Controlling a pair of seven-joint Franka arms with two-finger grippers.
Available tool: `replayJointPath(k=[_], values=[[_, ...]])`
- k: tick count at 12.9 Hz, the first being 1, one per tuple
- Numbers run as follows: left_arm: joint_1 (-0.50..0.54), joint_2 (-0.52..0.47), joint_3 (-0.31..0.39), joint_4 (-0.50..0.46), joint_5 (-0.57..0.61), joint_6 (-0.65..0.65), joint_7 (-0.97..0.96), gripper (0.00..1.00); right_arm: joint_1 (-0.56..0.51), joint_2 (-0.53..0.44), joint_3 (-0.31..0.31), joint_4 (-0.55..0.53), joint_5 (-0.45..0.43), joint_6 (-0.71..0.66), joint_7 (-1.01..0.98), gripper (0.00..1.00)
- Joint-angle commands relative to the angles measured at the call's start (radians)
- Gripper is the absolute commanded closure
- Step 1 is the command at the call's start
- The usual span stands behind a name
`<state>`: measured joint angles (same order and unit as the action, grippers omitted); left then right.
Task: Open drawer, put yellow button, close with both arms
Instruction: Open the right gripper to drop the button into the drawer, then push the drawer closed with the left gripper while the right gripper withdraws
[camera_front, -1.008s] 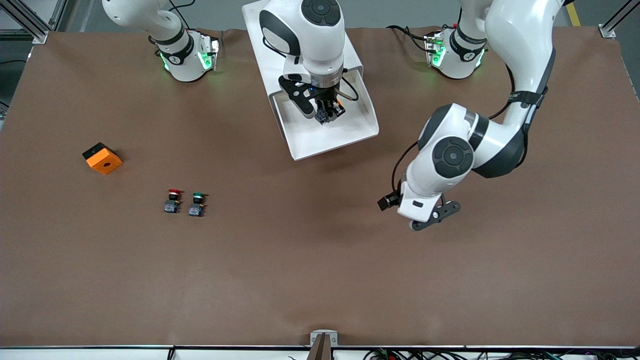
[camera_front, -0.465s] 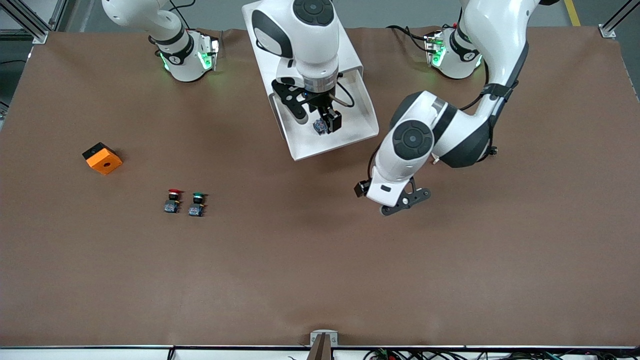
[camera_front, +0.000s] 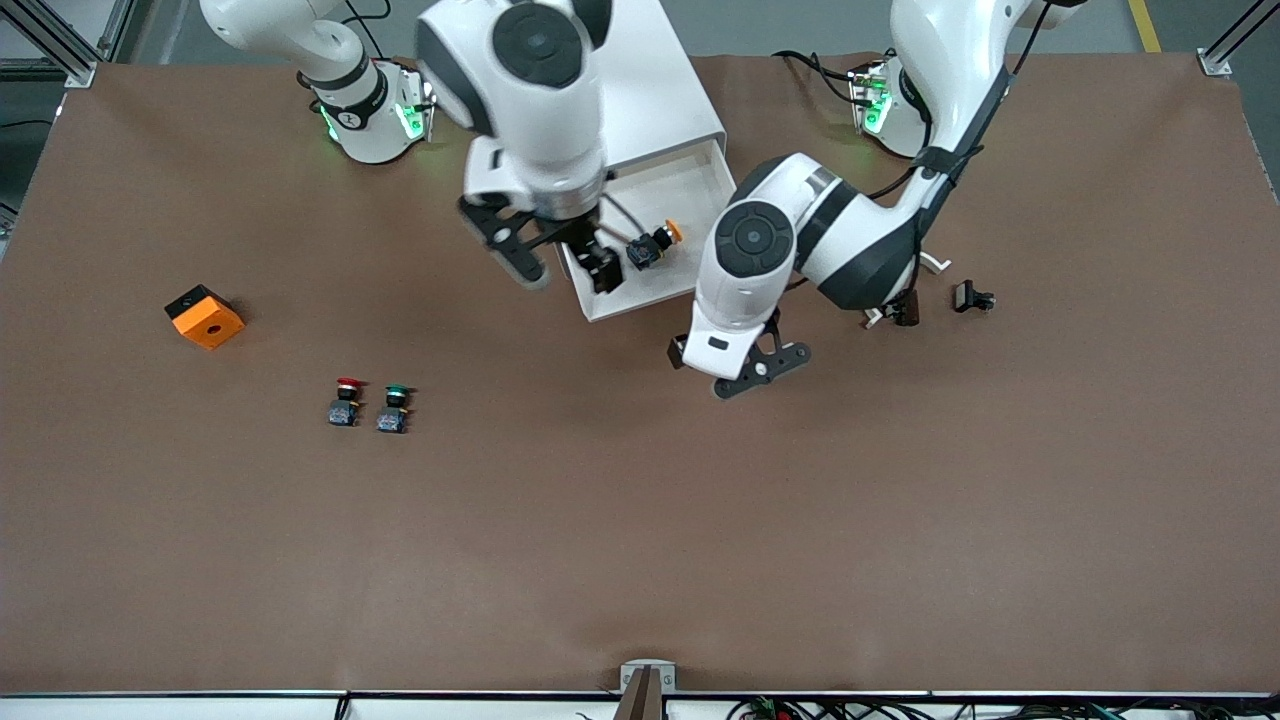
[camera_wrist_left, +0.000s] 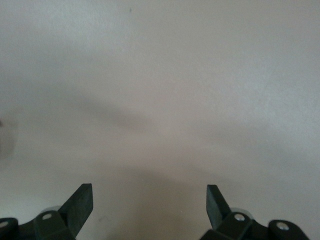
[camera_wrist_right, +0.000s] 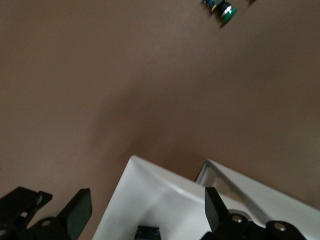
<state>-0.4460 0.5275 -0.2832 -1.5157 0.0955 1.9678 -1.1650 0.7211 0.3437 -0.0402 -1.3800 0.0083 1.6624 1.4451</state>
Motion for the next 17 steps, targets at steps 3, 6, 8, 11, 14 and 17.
replayJointPath(k=[3, 6, 8, 11, 14, 17], values=[[-0.059, -0.02, -0.005, -0.017, 0.007, 0.002, -0.09, 0.0, -0.291, -0.049, 0.014, 0.024, 0.019, -0.124, -0.602, 0.0], [-0.074, -0.015, -0.016, -0.018, 0.003, -0.023, -0.125, 0.0, -0.472, -0.051, 0.014, 0.026, 0.016, -0.144, -0.958, 0.0], [-0.079, -0.015, -0.053, -0.018, 0.003, -0.061, -0.148, 0.0, -0.566, -0.049, 0.013, 0.026, -0.001, -0.144, -1.176, 0.0], [-0.079, -0.009, -0.083, -0.018, 0.003, -0.067, -0.18, 0.0, -0.689, -0.046, 0.014, 0.024, -0.002, -0.141, -1.405, 0.0], [-0.079, -0.011, -0.093, -0.017, -0.075, -0.067, -0.193, 0.0, -0.746, -0.043, 0.014, 0.024, -0.005, -0.135, -1.476, 0.0], [-0.08, -0.009, -0.1, -0.017, -0.105, -0.067, -0.194, 0.0, -0.764, -0.04, 0.014, 0.027, -0.007, -0.133, -1.474, 0.0]])
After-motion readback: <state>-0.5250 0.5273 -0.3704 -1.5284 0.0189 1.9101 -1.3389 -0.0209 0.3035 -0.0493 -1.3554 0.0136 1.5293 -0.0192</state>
